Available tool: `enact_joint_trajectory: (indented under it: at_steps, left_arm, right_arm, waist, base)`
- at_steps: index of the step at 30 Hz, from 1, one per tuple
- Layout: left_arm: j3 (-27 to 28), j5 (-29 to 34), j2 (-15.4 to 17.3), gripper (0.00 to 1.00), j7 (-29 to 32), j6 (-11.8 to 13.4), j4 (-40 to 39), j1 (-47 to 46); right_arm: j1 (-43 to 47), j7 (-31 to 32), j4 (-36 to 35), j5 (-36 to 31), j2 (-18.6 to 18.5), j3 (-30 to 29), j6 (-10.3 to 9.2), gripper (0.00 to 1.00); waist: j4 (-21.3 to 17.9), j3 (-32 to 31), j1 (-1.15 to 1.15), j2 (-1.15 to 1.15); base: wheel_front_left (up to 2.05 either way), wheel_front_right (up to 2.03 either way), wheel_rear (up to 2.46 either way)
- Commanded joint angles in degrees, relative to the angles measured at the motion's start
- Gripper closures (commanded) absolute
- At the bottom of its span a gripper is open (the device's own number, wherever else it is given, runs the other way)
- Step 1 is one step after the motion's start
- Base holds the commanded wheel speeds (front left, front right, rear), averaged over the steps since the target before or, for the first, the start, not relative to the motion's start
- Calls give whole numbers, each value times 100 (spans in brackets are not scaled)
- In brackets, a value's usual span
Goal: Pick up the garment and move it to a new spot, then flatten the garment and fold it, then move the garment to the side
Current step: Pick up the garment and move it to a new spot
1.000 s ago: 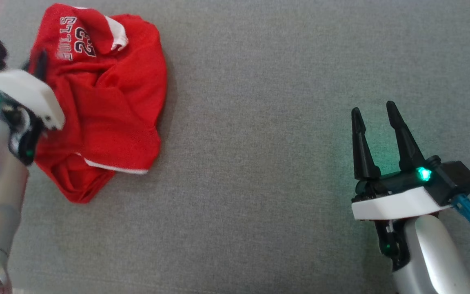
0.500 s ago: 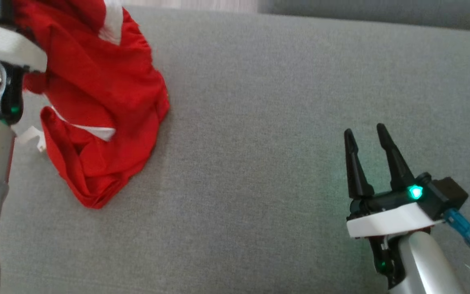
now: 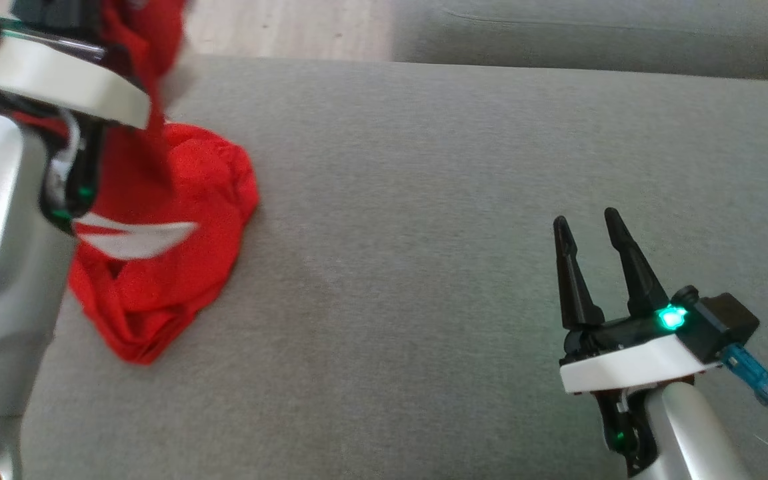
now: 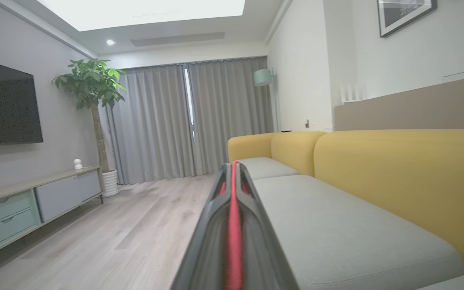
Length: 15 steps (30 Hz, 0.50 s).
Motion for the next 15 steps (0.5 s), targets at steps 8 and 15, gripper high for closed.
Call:
enact_joint_trajectory:
  at_steps: [8, 15]
  left_arm:
    - [-209, -22, -285, 100, 510, 343, -1288, -124]
    - [-591, 70, -792, 100, 589, 465, -1256, -276]
  right_arm:
    - [-257, -62, -353, 204, -15, 193, -4, 0]
    - [-517, -62, -569, 424, -15, 281, -4, 0]
  waist:
    - [-939, 170, 0, 0]
    - [-1811, 541, 0, 0]
  base:
    - [0, 0, 0]
    - [0, 0, 0]
